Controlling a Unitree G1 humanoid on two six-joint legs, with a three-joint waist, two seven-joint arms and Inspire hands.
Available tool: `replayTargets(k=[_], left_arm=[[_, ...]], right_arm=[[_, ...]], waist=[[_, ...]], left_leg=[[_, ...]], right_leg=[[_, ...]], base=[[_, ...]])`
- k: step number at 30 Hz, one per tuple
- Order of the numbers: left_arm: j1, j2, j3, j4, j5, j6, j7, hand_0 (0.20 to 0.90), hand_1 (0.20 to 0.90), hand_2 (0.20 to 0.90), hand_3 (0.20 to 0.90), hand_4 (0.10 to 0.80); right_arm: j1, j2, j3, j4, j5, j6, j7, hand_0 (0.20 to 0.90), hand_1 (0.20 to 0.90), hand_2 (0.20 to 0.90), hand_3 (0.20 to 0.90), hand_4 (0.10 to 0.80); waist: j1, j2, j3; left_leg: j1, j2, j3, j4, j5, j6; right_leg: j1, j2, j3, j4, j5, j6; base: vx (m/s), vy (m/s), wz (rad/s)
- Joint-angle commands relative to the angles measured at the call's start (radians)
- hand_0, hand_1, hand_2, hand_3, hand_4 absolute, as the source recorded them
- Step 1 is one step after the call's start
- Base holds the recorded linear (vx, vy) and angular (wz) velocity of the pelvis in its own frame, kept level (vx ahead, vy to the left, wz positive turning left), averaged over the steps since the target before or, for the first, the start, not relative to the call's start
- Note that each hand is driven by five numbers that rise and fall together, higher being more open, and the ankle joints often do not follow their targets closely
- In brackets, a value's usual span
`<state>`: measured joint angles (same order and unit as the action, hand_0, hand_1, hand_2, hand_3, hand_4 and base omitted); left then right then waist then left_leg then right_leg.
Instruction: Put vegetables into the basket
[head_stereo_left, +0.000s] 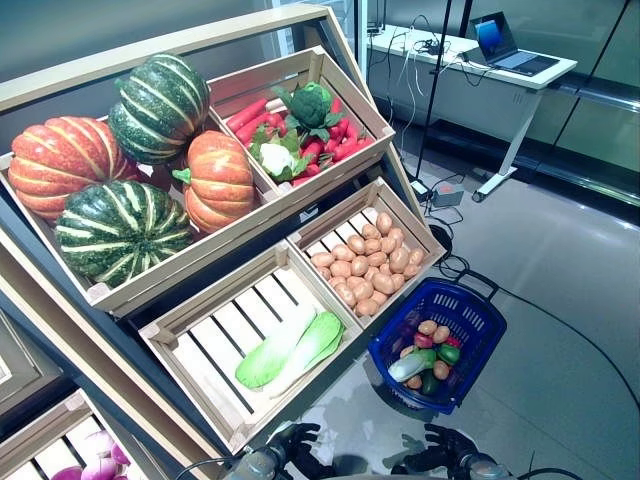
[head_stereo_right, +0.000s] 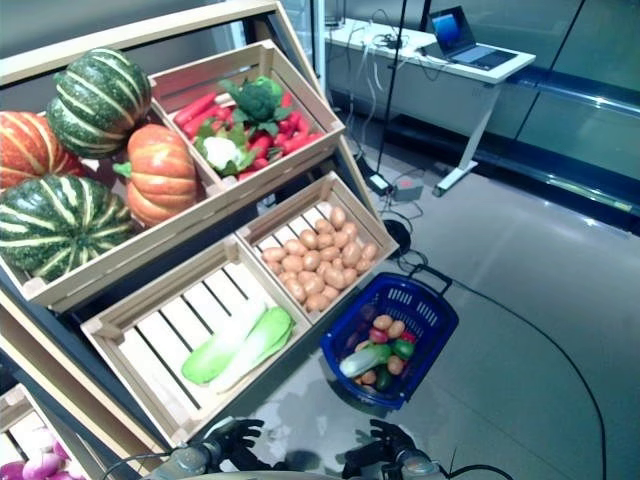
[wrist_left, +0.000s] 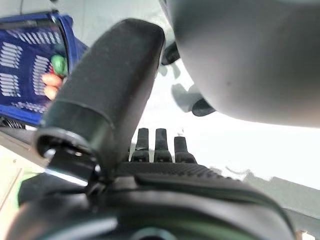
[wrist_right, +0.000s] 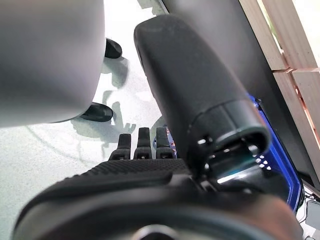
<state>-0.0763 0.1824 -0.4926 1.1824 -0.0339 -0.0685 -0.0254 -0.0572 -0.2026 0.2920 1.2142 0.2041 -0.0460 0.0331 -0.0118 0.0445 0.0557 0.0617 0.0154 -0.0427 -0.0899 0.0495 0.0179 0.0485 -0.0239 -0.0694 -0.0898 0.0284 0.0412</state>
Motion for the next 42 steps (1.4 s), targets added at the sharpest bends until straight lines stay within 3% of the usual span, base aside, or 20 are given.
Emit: replayTargets(k=[1,10,13,17,20,24,25,28,33,38,42], left_arm=[[-0.078,-0.009,0.014,0.068,0.017,0.027,0.09,0.9,0.9,0.9,0.9,0.8],[-0.09,-0.008,0.0,0.053,0.036,-0.052,0.068,0.9,0.9,0.9,0.9,0.8],[-0.111,-0.002,-0.027,-0.008,0.065,-0.118,0.017,0.9,0.9,0.9,0.9,0.8],[-0.146,0.023,-0.056,-0.129,0.067,-0.15,0.012,0.9,0.9,0.9,0.9,0.8],[-0.174,0.078,-0.088,-0.378,0.063,-0.137,-0.054,0.9,0.9,0.9,0.9,0.8],[-0.201,0.154,-0.116,-0.597,0.059,-0.111,-0.065,0.9,0.9,0.9,0.9,0.8],[-0.22,0.194,-0.11,-0.705,0.039,-0.069,-0.079,0.9,0.9,0.9,0.9,0.8],[-0.247,0.255,-0.076,-0.846,0.033,-0.036,-0.091,0.9,0.9,0.9,0.9,0.8],[-0.256,0.326,0.005,-0.957,0.068,-0.012,0.04,0.9,0.9,0.9,0.9,0.8],[-0.228,0.384,0.109,-0.92,0.174,0.023,0.24,0.9,0.9,0.9,0.9,0.8],[-0.208,0.388,0.137,-0.846,0.216,0.07,0.352,0.9,0.9,0.9,0.9,0.8]], right_arm=[[-0.024,0.015,0.033,0.048,0.009,-0.042,-0.011,0.9,0.9,0.9,0.9,0.8],[-0.02,0.012,0.042,0.036,0.011,-0.039,-0.011,0.9,0.9,0.9,0.9,0.8],[-0.019,0.007,0.044,0.033,-0.002,-0.037,-0.007,0.9,0.9,0.9,0.9,0.8],[-0.023,-0.005,0.047,0.022,-0.008,-0.028,-0.004,0.9,0.9,0.9,0.9,0.8],[-0.02,-0.02,0.043,0.004,0.001,-0.015,-0.006,0.9,0.9,0.9,0.9,0.8],[-0.01,-0.028,0.033,0.003,-0.002,-0.021,-0.007,0.9,0.9,0.9,0.9,0.8],[-0.003,-0.031,0.028,0.002,-0.003,-0.024,-0.011,0.9,0.9,0.9,0.9,0.8],[0.01,-0.04,0.013,0.005,-0.004,-0.036,-0.008,0.9,0.9,0.9,0.9,0.8],[0.036,-0.048,-0.007,0.008,-0.001,-0.046,-0.003,0.9,0.9,0.9,0.9,0.8],[0.066,-0.049,-0.02,0.01,0.009,-0.054,-0.001,0.9,0.9,0.9,0.9,0.8],[0.077,-0.047,-0.019,0.006,0.013,-0.054,0.0,0.9,0.9,0.9,0.9,0.8]], waist=[[0.011,-0.031,0.023],[0.006,-0.033,0.028],[0.002,-0.031,0.03],[-0.001,-0.023,0.034],[0.004,-0.013,0.038],[0.011,-0.004,0.038],[0.014,0.0,0.037],[0.019,0.005,0.035],[0.029,0.004,0.03],[0.042,-0.002,0.026],[0.045,-0.003,0.027]], left_leg=[[0.003,-0.004,0.008,0.003,-0.03,0.01],[0.006,-0.003,0.01,0.003,-0.031,0.011],[0.008,-0.002,0.016,0.003,-0.034,0.011],[0.009,-0.004,0.017,0.003,-0.036,0.013],[0.005,-0.007,0.012,0.003,-0.038,0.014],[0.0,-0.01,0.005,0.003,-0.037,0.016],[-0.002,-0.012,0.004,0.003,-0.037,0.017],[-0.007,-0.016,-0.005,0.003,-0.034,0.018],[-0.01,-0.019,-0.019,0.003,-0.033,0.015],[-0.014,-0.021,-0.036,0.003,-0.027,0.009],[-0.018,-0.024,-0.047,0.003,-0.021,0.007]], right_leg=[[0.021,-0.065,-0.023,0.012,0.027,0.025],[0.015,-0.064,-0.012,0.021,0.025,0.026],[0.013,-0.063,-0.006,0.024,0.024,0.028],[0.01,-0.064,-0.003,0.027,0.024,0.031],[0.005,-0.068,-0.003,0.03,0.023,0.032],[0.003,-0.071,-0.009,0.027,0.026,0.033],[0.002,-0.074,-0.012,0.026,0.027,0.034],[0.005,-0.076,-0.018,0.018,0.03,0.034],[0.014,-0.078,-0.032,0.005,0.033,0.031],[0.02,-0.08,-0.051,0.003,0.031,0.026],[0.02,-0.078,-0.056,0.003,0.031,0.023]], base=[[0.0,0.0,0.0],[0.0,0.0,0.0],[0.0,0.0,0.0],[0.0,0.0,0.0],[0.0,0.0,0.0],[0.0,0.001,0.01],[-0.001,0.005,0.04],[0.002,-0.007,0.04],[0.017,-0.017,0.08],[0.026,-0.013,0.11],[0.034,0.004,0.06]])
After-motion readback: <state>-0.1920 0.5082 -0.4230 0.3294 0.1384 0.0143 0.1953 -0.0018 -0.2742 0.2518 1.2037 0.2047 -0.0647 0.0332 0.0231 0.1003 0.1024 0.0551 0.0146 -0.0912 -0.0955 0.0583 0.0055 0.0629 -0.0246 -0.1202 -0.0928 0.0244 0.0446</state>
